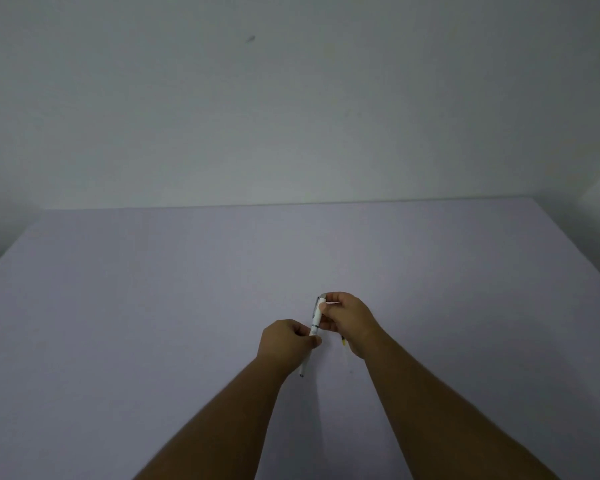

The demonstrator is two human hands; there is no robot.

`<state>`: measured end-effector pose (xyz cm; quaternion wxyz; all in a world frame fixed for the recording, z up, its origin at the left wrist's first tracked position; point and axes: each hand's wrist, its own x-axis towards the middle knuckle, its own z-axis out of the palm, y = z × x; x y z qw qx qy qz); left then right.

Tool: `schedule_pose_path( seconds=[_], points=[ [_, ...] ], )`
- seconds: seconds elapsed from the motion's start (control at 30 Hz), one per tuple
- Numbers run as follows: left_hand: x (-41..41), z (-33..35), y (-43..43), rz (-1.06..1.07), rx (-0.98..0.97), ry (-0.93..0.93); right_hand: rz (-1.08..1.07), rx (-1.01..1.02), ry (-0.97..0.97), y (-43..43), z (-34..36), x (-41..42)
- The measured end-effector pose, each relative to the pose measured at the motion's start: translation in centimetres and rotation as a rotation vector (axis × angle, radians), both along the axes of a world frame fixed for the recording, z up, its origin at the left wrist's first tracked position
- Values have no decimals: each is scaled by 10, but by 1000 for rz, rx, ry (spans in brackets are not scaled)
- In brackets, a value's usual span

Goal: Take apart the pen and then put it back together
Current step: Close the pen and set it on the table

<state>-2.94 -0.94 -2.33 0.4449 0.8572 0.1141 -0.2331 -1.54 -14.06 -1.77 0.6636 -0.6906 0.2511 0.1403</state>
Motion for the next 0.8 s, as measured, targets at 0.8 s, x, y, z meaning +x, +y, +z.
schedule_pose_path(
  seconds=[0.8],
  points=[
    [-2,-51,-10,102,106,-8,111,-740,33,10,-60,-13]
  ],
)
